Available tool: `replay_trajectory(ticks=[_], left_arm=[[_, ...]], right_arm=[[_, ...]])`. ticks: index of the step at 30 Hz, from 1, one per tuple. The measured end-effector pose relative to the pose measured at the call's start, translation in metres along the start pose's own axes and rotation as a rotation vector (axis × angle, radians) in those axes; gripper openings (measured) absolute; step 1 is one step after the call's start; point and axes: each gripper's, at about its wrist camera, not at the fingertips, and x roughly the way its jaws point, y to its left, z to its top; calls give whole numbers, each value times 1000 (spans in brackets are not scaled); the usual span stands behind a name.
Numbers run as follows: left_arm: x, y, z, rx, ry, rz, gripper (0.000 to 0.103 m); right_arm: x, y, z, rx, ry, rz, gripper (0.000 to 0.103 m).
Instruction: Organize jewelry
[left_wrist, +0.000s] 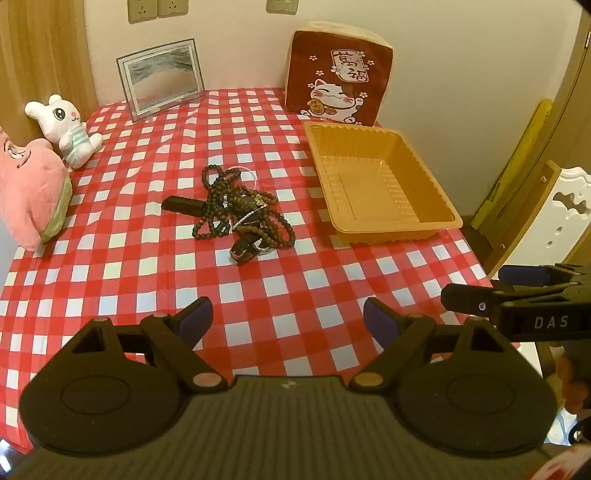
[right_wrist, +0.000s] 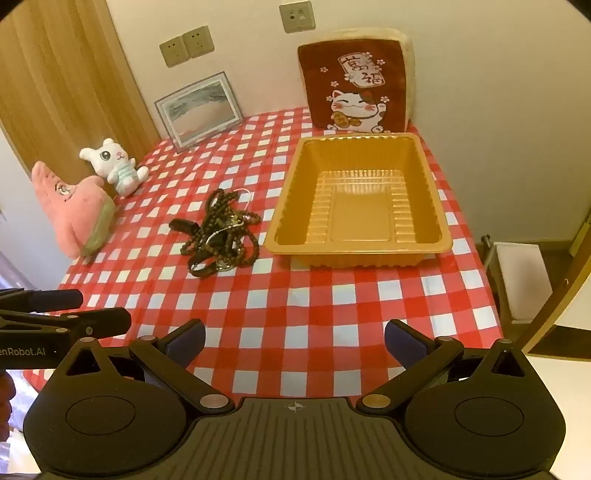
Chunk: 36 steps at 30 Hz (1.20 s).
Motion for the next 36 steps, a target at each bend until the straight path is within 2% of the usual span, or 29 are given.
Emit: replay_trajectory(ticks=[36], left_arm=[[8, 1, 2, -6, 11, 5, 88]], right_arm=[[22, 5, 11, -7, 11, -10, 103]])
